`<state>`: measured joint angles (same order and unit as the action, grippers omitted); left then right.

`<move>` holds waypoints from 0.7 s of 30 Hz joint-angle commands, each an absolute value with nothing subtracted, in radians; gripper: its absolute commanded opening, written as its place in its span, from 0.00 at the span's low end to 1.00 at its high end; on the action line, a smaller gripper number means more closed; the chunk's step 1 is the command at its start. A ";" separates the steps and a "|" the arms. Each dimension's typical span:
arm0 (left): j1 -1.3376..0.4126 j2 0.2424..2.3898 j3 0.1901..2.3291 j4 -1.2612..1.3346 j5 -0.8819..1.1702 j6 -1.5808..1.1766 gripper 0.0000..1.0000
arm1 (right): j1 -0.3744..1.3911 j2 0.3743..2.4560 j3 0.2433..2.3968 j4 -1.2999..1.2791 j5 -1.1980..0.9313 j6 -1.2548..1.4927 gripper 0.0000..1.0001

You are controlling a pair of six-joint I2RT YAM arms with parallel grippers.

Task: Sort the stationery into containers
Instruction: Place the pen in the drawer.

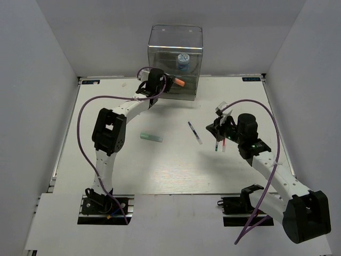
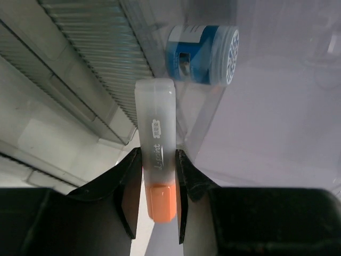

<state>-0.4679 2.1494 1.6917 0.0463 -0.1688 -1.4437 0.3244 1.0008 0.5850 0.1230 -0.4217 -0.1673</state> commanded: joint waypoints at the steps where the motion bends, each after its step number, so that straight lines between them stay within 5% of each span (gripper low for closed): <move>1: -0.474 2.164 1.798 -0.009 -0.244 -1.499 0.00 | 0.310 0.977 0.581 0.173 -0.422 -0.164 0.00; 6: -0.474 2.210 1.856 -0.067 -0.244 -1.523 0.04 | 0.290 0.973 0.580 0.179 -0.428 -0.164 0.00; 9: -0.483 2.210 1.870 -0.087 -0.253 -1.523 0.26 | 0.279 0.966 0.578 0.179 -0.428 -0.161 0.00; 14: -0.483 2.210 1.891 -0.129 -0.242 -1.523 0.48 | 0.262 0.969 0.571 0.187 -0.446 -0.155 0.00; 21: -0.483 2.168 1.875 -0.140 -0.242 -1.523 0.58 | 0.238 0.965 0.552 0.198 -0.482 -0.155 0.05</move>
<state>-0.4808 2.2204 1.8614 -0.1246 -0.2291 -1.5211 0.2497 0.9848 0.5674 0.1444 -0.4469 -0.1631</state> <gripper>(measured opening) 0.578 0.050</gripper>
